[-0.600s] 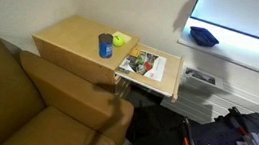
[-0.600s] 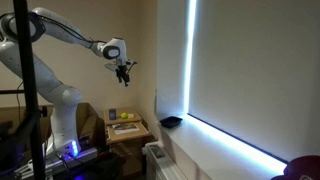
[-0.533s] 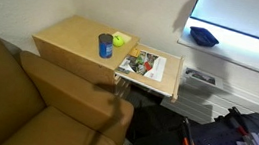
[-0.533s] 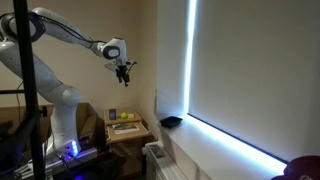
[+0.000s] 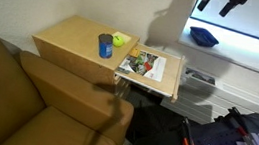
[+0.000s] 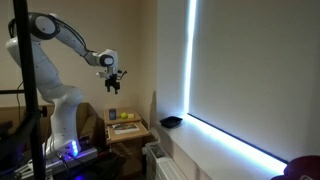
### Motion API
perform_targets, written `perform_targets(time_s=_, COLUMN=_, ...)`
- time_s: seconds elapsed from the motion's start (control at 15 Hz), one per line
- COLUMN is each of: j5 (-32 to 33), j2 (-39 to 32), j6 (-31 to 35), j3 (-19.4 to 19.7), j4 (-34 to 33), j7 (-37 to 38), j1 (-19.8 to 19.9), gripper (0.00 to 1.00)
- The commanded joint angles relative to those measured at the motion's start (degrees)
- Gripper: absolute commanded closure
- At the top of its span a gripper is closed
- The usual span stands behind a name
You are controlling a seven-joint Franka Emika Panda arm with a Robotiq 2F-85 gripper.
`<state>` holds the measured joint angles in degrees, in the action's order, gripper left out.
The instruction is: Pick up the blue can from the cabinet and put it in the black bowl by the window.
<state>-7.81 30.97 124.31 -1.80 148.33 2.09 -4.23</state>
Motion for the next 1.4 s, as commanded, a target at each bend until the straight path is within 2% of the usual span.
perform_targets(time_s=0.0, j5=0.51, j2=-4.97, j6=6.52, j3=-8.16, j4=0.25, j7=1.45, j1=-5.91, gripper=0.00)
perform_targets(time_s=0.07, j5=1.81, j2=-6.67, j6=9.40, j3=-11.16, j4=-0.02, j7=3.12, j1=-7.28, gripper=0.00)
perform_targets(time_s=0.2, j5=3.61, j2=-11.46, j6=10.14, j3=-16.77, j4=-3.42, j7=8.47, j1=-9.61, gripper=0.00)
perform_targets(time_s=0.27, j5=2.07, j2=-6.60, j6=8.55, j3=-13.05, j4=-0.47, j7=6.01, j1=-9.02, gripper=0.00)
perform_targets(time_s=0.4, j5=3.03, j2=-9.32, j6=9.58, j3=-16.51, j4=-1.78, j7=9.21, j1=-10.76, gripper=0.00)
perform_targets(time_s=0.47, j5=3.13, j2=-10.05, j6=9.65, j3=-16.92, j4=-2.27, j7=9.45, j1=-10.91, gripper=0.00)
perform_targets(time_s=0.6, j5=4.81, j2=-15.86, j6=7.34, j3=-15.67, j4=-4.79, j7=8.29, j1=-9.03, gripper=0.00)
perform_targets(time_s=0.67, j5=4.61, j2=-20.09, j6=8.56, j3=-15.61, j4=-6.96, j7=7.85, j1=-9.19, gripper=0.00)
perform_targets(time_s=0.87, j5=0.91, j2=-28.23, j6=6.44, j3=-15.02, j4=-15.50, j7=5.48, j1=-11.04, gripper=0.00)
perform_targets(time_s=1.07, j5=4.24, j2=-35.72, j6=5.31, j3=-16.88, j4=-26.35, j7=9.73, j1=-12.20, gripper=0.00)
perform_targets(time_s=1.27, j5=12.19, j2=-44.01, j6=4.37, j3=-16.10, j4=-37.32, j7=17.88, j1=-14.54, gripper=0.00)
perform_targets(time_s=1.33, j5=12.98, j2=-44.99, j6=3.53, j3=-15.73, j4=-39.39, j7=18.80, j1=-15.40, gripper=0.00)
